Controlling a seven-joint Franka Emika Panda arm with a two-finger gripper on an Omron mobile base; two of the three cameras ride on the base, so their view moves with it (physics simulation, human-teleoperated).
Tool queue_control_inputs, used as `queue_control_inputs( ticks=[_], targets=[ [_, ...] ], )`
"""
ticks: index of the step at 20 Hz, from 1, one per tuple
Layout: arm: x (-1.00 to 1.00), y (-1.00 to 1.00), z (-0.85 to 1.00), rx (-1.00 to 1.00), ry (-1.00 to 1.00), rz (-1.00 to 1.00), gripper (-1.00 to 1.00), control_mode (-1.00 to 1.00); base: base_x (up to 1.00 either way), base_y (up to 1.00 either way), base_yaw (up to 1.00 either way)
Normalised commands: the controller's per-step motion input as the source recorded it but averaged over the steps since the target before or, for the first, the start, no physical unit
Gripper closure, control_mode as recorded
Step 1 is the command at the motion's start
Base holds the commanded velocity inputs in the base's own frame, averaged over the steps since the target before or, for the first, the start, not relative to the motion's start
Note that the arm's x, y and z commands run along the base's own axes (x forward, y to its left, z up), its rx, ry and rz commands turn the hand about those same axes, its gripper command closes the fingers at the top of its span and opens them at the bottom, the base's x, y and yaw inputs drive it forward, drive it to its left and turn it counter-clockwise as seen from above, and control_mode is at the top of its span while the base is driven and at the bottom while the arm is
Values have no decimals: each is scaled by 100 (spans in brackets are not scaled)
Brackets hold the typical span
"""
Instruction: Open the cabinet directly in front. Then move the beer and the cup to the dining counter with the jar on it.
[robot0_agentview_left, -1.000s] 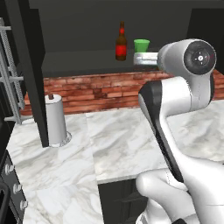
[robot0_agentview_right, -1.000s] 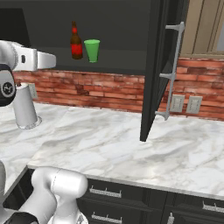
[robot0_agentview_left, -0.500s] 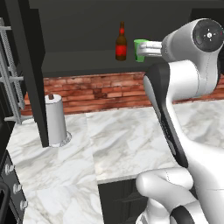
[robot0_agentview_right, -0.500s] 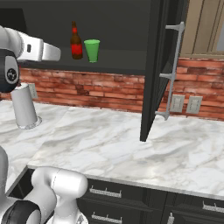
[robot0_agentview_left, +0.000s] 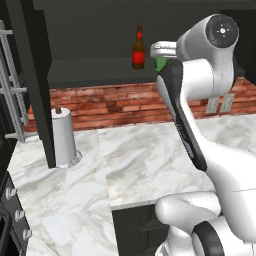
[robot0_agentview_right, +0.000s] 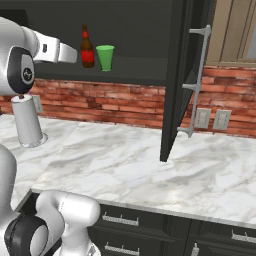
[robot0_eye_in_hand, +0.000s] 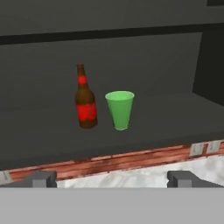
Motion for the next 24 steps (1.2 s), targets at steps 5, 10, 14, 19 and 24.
queue_control_inputs(
  ticks=[5,10,14,19,24],
  targets=[
    [53,2,0,0,1,1,-100,-100,0,0,0],
    [36,13,0,0,1,9,-100,-100,0,0,0],
    [18,16,0,0,0,3,-100,-100,0,0,0],
    [27,0,0,0,0,0,-100,-100,0,0,0],
    [51,0,-1,0,0,0,-100,-100,0,0,0]
  ],
)
